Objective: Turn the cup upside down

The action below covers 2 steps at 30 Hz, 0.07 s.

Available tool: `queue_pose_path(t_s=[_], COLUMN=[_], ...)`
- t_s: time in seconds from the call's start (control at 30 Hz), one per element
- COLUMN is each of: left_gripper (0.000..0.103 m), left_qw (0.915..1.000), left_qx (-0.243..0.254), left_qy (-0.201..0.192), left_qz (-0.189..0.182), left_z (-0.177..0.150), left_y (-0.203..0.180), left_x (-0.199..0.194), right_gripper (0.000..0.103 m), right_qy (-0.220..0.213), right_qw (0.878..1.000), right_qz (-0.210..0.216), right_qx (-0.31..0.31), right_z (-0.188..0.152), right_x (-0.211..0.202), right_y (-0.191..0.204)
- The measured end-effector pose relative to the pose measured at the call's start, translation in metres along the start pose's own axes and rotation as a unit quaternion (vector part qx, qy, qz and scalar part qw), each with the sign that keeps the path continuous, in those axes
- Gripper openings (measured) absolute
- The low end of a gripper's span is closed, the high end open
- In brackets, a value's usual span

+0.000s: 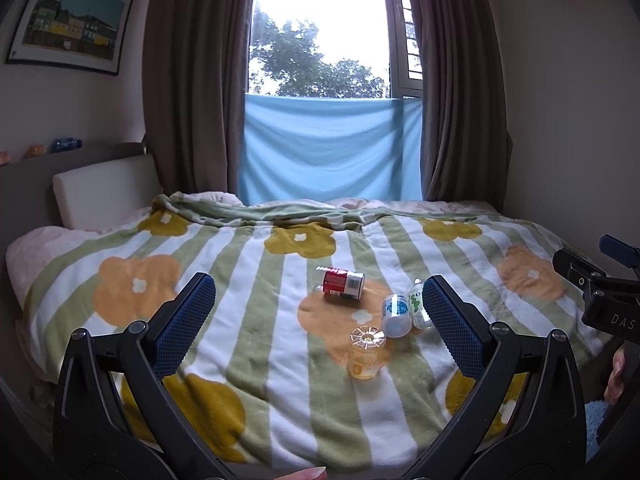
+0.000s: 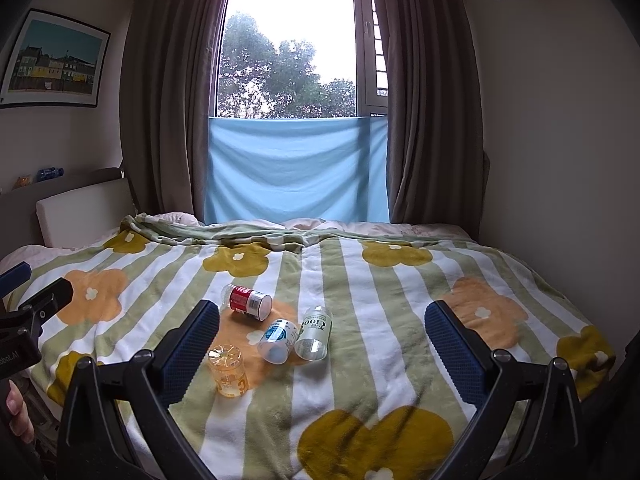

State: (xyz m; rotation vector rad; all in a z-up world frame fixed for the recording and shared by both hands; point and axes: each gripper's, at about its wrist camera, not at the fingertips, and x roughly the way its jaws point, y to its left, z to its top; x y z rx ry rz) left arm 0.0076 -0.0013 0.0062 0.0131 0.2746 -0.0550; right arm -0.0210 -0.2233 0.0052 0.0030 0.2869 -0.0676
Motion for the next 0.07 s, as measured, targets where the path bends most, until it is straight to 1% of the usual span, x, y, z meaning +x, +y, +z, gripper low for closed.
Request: queue_pose_path(t_s=[0.07], left_gripper=[0.103], left_qw=[1.0], left_qx=[-0.001], left_qy=[-0.003], left_qz=[0.008], left_z=[0.0006], left_y=[0.0012], left_x=[-0.0003], right_gripper=[0.103], right_qy=[0.0], right_qw=[1.0], right_qz=[-0.001], right_qx=[0.0], right_z=[-0.0002], right_x=[-0.0002], right_y=[0.0004])
